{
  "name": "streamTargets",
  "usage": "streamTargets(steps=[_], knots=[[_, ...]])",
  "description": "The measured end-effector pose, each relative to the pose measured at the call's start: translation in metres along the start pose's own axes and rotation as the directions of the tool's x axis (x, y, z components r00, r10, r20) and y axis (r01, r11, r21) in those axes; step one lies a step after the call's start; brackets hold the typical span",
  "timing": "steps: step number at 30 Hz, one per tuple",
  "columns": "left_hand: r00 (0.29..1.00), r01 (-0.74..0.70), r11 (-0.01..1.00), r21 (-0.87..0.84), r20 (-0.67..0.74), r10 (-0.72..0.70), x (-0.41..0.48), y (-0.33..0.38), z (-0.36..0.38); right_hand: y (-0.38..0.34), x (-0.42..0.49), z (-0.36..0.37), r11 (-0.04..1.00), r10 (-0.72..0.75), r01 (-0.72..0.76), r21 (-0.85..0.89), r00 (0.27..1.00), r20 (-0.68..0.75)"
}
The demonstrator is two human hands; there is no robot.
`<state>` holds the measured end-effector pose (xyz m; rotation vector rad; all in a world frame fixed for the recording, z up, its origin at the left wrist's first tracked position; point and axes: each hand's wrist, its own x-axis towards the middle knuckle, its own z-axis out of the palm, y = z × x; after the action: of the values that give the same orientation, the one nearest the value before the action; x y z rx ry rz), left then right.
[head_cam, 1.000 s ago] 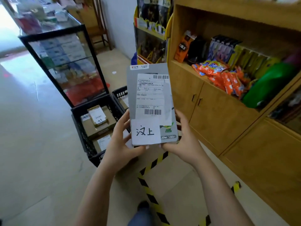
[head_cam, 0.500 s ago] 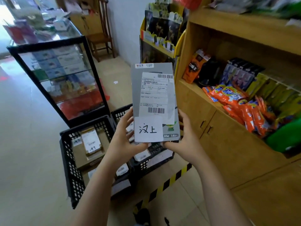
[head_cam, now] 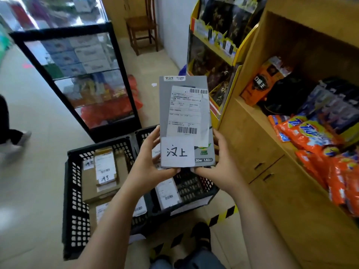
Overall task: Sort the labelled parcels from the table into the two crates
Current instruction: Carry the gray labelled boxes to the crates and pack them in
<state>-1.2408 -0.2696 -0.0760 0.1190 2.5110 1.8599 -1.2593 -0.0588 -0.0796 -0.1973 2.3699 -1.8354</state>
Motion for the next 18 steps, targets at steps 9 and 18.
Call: streamTargets(steps=[9,18], knots=[[0.978,0.158,0.987,-0.023,-0.133,-0.160,0.071,-0.035,0.054,0.056,0.104,-0.047,0.996,0.086,-0.083,-0.021,0.958,0.273],[0.891,0.430,0.898,-0.088,-0.119,-0.438,0.079,-0.132,0.090,0.150,0.134,-0.031,0.948,0.316,-0.298,-0.108,0.864,0.392]])
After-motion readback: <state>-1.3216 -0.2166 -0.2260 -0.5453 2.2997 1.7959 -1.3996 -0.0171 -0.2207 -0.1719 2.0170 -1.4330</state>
